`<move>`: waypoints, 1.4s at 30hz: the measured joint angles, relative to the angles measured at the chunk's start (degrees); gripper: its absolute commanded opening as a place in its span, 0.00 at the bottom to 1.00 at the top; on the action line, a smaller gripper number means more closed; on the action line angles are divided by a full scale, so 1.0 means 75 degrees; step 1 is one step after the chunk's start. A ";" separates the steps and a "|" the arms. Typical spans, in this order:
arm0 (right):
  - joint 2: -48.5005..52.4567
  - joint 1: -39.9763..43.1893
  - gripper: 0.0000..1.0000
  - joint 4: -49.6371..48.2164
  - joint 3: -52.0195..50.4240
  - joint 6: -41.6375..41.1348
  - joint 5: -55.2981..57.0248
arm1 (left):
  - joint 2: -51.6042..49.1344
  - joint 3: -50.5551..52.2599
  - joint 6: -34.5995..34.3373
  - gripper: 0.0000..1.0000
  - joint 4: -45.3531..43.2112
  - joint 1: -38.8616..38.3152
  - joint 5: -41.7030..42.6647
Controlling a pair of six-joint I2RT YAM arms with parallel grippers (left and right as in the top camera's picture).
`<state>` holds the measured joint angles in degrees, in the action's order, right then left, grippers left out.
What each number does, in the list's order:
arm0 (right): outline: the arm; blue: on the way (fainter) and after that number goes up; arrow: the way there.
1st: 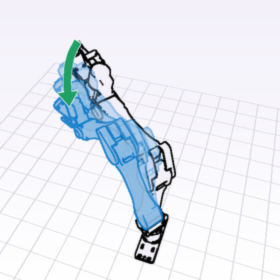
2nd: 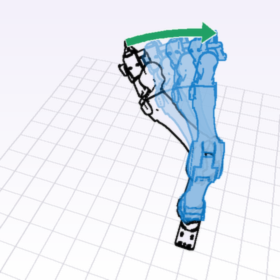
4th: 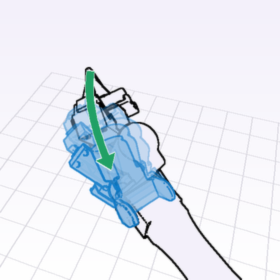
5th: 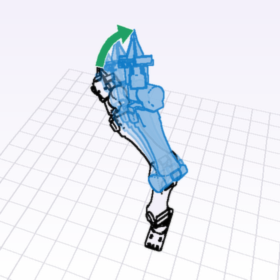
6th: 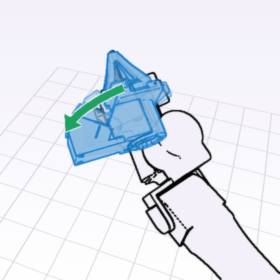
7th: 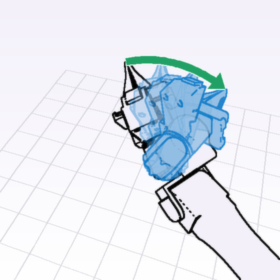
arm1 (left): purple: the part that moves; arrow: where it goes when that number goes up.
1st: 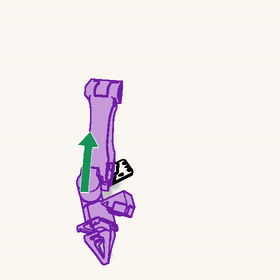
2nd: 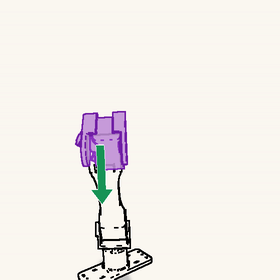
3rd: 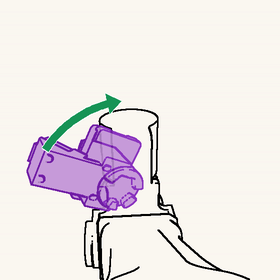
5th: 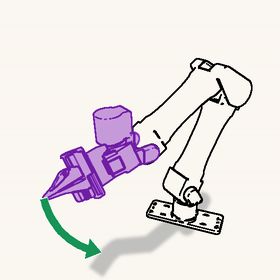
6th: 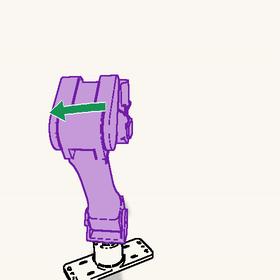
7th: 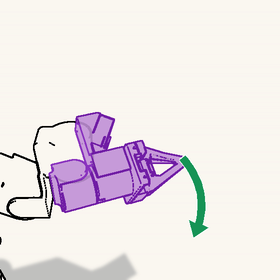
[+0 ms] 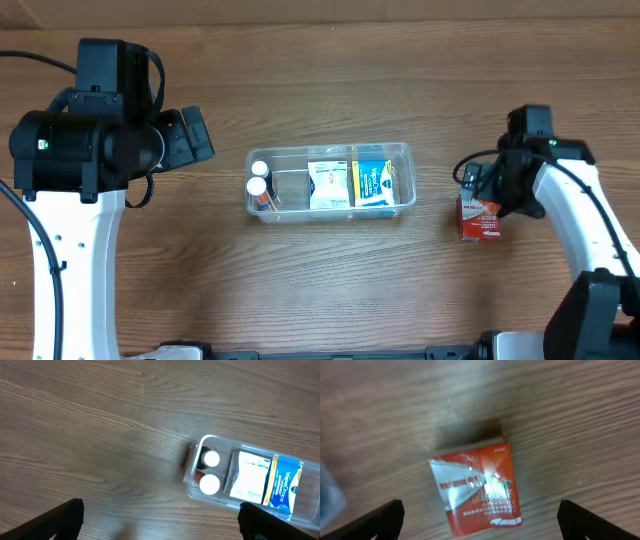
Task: Pack container
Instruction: 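Grasp the red-white medicine packet with the right gripper, then place the red packet into the container's right end and release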
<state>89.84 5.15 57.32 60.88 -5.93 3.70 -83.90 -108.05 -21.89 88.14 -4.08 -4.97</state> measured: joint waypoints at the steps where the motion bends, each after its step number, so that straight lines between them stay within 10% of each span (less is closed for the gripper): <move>1: -0.0003 0.0003 1.00 -0.0315 -0.0254 0.0052 -0.0020 | 0.0000 0.0000 0.0000 1.00 -0.0015 0.0000 -0.0003; 30: 0.0475 -0.0003 0.97 -0.2567 -0.1848 0.0224 -0.0055 | 0.0000 0.0000 0.0000 1.00 0.0029 0.0000 0.0000; 42: 0.0679 0.0003 0.64 -0.2451 -0.1609 0.0204 -0.0122 | 0.0000 0.0000 0.0000 1.00 0.0067 0.0000 0.0000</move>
<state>94.94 5.17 38.94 48.82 -4.40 2.79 -83.90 -108.05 -21.89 88.64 -4.08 -4.97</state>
